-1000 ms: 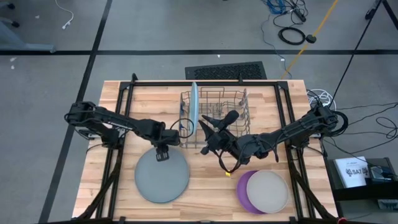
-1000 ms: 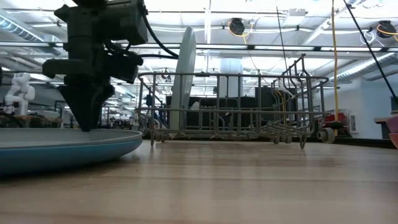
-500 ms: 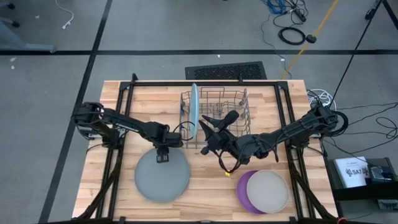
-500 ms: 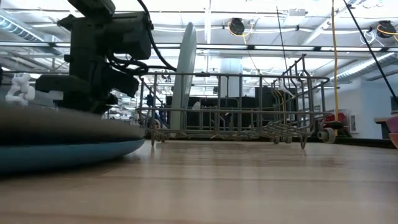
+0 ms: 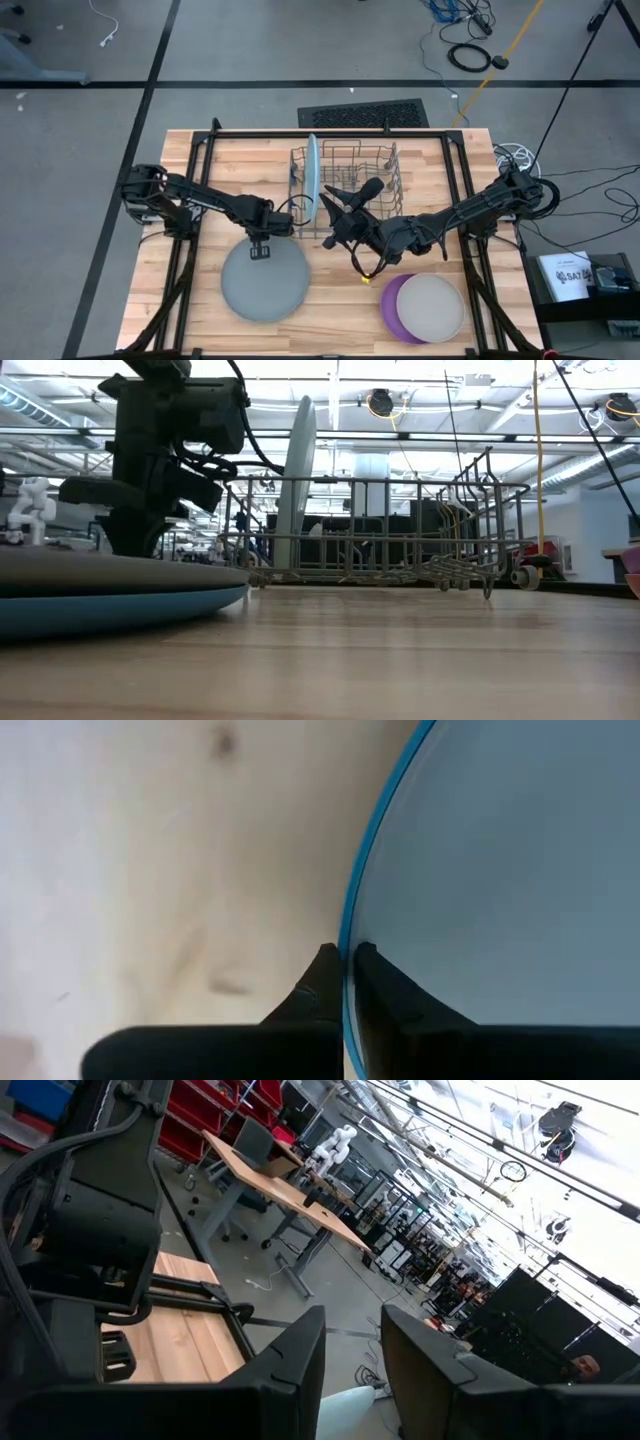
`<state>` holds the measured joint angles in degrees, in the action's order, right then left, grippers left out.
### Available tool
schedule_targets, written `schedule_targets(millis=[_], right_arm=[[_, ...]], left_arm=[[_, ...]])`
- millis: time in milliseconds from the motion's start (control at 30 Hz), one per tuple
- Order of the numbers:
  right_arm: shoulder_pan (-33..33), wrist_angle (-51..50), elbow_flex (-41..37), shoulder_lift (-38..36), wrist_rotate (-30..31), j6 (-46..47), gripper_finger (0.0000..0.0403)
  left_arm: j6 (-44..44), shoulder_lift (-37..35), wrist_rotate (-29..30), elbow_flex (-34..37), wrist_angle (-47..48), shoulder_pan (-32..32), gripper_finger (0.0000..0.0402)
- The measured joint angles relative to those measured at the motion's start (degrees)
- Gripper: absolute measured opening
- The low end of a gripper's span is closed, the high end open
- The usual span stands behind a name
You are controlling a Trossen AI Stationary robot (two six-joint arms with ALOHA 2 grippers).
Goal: Sort dishes
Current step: Put the gray plate into the dish rack
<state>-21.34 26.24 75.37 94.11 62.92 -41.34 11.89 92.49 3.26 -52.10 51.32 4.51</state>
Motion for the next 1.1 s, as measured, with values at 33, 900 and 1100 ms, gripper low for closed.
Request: schedule_targets(millis=[33, 900, 1100], right_arm=[[0.0, 0.0, 0.0, 0.0, 0.0, 0.0, 0.0096], [-4.9, -37.9, 0.0, 5.7, -52.7, 26.8, 0.0096], [-5.0, -37.5, 0.0, 13.1, -52.6, 26.1, 0.0096]], left_arm=[[0.3, 0.0, 0.2, -0.6, 1.4, 0.0, 0.0004], [2.8, 0.1, -3.2, -2.1, -4.4, 0.4, 0.0001], [4.8, 0.1, -3.6, -1.1, -7.7, 0.7, 0.0001]])
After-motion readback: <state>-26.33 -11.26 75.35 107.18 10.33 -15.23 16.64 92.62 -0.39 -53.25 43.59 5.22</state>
